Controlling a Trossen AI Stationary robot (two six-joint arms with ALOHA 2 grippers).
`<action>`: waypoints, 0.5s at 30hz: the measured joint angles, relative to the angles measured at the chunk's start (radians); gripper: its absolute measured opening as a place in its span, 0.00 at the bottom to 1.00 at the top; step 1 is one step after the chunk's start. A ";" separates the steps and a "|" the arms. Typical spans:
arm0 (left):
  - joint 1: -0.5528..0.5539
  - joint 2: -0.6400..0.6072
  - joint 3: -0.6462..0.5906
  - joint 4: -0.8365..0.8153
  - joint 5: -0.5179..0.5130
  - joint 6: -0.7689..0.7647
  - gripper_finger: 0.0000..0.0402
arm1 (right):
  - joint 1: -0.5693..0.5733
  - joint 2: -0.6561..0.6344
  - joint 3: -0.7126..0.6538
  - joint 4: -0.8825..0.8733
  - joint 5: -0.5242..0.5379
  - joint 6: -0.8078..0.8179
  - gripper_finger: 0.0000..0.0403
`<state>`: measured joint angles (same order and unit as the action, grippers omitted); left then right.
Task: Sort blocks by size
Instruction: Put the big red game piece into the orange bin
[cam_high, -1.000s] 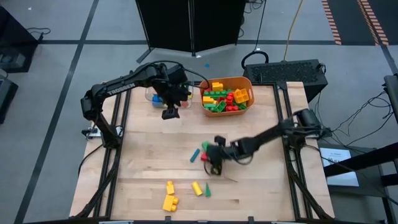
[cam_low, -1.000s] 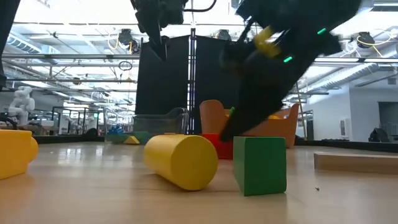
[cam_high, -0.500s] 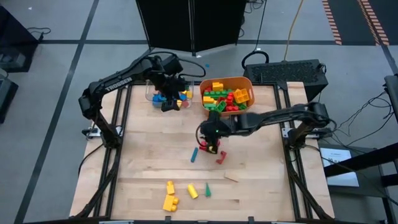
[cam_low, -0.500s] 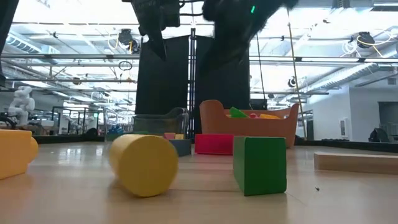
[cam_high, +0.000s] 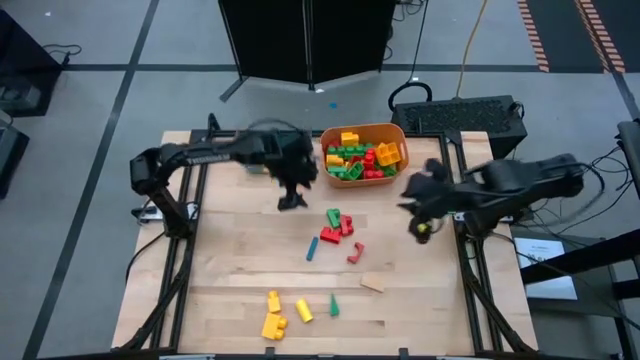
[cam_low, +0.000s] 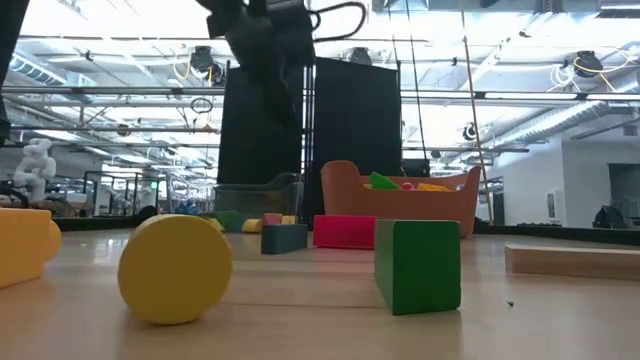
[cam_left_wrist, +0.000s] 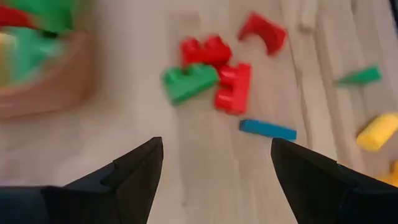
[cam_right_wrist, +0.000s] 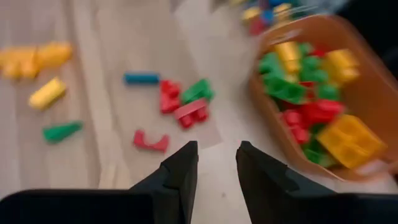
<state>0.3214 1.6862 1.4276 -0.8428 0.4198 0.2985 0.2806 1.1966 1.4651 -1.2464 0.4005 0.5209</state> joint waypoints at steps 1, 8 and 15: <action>-0.022 0.001 -0.036 0.036 -0.011 0.010 0.75 | 0.024 -0.028 0.000 -0.018 0.049 0.040 0.26; -0.200 0.001 -0.185 0.350 -0.284 0.205 0.75 | 0.091 -0.159 0.000 -0.077 0.262 0.122 0.26; -0.265 0.080 -0.209 0.541 -0.300 0.090 0.75 | 0.090 -0.187 0.000 -0.119 0.282 0.090 0.26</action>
<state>0.0561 1.7661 1.2186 -0.3022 0.1199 0.3882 0.3702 1.0100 1.4651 -1.3658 0.6823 0.6106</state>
